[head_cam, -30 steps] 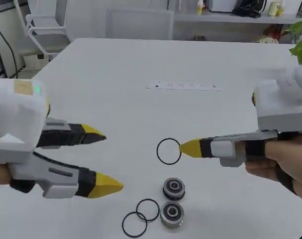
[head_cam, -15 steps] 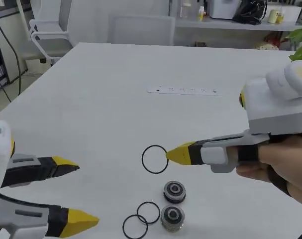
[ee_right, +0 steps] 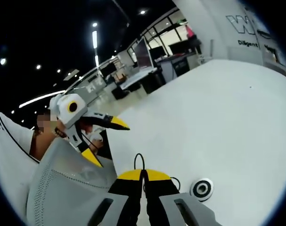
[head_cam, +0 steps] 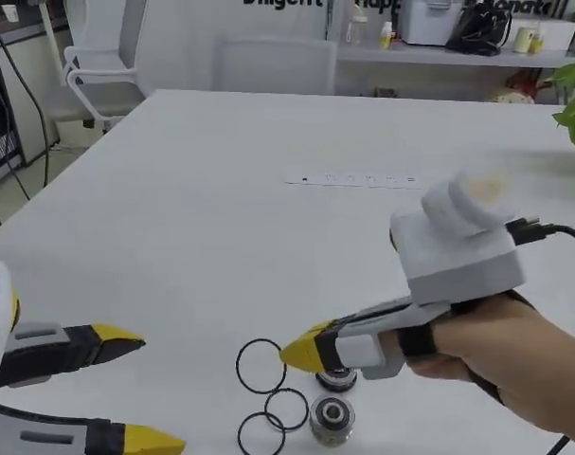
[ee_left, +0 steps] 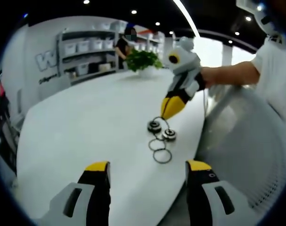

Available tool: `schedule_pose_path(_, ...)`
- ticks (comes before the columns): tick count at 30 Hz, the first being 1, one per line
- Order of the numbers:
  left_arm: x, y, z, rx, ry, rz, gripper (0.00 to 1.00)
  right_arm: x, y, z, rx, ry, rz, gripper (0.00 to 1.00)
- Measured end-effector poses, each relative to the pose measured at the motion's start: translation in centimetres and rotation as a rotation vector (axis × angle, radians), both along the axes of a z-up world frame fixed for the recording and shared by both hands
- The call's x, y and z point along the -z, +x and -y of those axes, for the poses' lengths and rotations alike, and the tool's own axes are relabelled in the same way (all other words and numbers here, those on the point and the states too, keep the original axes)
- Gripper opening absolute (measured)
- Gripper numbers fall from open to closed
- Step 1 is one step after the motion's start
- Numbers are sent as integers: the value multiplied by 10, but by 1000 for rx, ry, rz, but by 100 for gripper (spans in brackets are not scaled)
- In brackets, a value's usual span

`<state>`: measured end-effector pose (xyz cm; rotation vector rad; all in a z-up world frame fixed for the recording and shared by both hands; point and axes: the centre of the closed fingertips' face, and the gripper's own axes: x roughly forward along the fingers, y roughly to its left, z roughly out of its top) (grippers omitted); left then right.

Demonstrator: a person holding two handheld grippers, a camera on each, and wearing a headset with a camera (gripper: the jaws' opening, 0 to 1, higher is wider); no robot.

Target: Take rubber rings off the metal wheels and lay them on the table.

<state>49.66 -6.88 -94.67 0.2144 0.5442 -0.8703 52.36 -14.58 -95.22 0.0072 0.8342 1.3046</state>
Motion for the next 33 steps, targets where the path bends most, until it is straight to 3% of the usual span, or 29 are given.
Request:
schedule_pose_path(10,0,-3,-6,-23,1,3,65,36,-10,-5,-69,-117,9,0)
schedule_pose_path(19,1,-4,-5,-25,3,3,65,56,-11,-5,-58,-176,22,0)
schedule_pose_path(33,3,-7,-2,-30,-1,0,65,60,0,-2,-3,-183,56,3)
